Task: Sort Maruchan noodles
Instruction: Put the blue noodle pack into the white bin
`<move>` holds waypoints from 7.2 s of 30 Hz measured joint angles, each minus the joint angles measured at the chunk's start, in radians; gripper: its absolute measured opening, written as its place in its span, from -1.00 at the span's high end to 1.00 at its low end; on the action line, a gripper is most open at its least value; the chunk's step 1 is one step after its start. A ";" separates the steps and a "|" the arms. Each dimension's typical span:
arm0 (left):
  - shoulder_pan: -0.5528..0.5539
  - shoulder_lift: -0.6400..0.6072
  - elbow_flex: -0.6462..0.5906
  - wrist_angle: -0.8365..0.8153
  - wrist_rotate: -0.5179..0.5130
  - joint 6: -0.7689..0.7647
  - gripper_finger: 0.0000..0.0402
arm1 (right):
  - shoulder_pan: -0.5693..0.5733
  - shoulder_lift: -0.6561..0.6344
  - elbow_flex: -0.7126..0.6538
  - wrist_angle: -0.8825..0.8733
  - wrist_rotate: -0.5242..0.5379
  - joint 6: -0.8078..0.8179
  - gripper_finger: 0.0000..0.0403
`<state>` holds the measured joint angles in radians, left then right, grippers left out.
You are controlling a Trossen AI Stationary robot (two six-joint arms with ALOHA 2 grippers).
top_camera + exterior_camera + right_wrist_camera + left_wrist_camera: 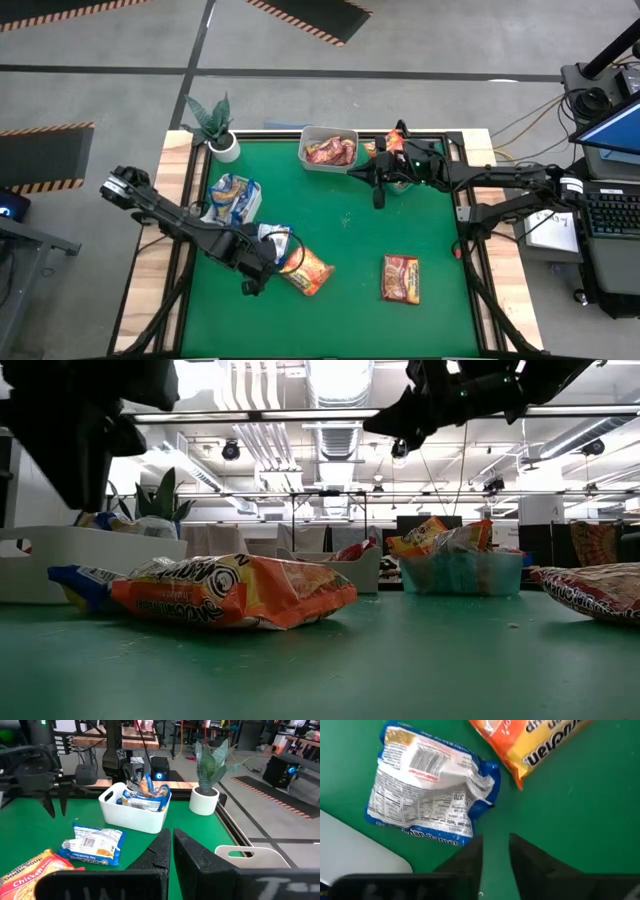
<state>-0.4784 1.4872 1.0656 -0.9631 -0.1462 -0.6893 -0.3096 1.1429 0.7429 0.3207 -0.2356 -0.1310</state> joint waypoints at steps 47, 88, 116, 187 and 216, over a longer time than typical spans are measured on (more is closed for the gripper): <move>-0.002 -0.046 -0.036 -0.002 -0.443 -0.096 1.00 | 0.078 0.250 0.008 0.234 -0.001 -0.099 0.17; -0.122 -0.102 -0.518 0.567 -0.456 0.017 0.03 | 0.163 0.750 0.557 -0.221 -0.008 -0.005 -0.07; -0.040 -0.131 -0.490 0.631 -0.720 -0.167 1.00 | 0.345 0.772 0.555 -0.203 0.192 -0.184 -0.08; 0.082 -0.244 -0.300 0.292 -0.501 -0.025 -0.38 | 0.210 0.830 0.738 -0.235 0.213 0.107 0.96; 0.127 -0.004 -0.330 0.451 -0.709 -0.116 0.45 | 0.208 0.831 0.738 -0.237 0.201 0.134 0.95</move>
<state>-0.3517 1.4836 0.7361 -0.5117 -0.8549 -0.8051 -0.1017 1.9743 1.4807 0.0841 -0.0345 0.0025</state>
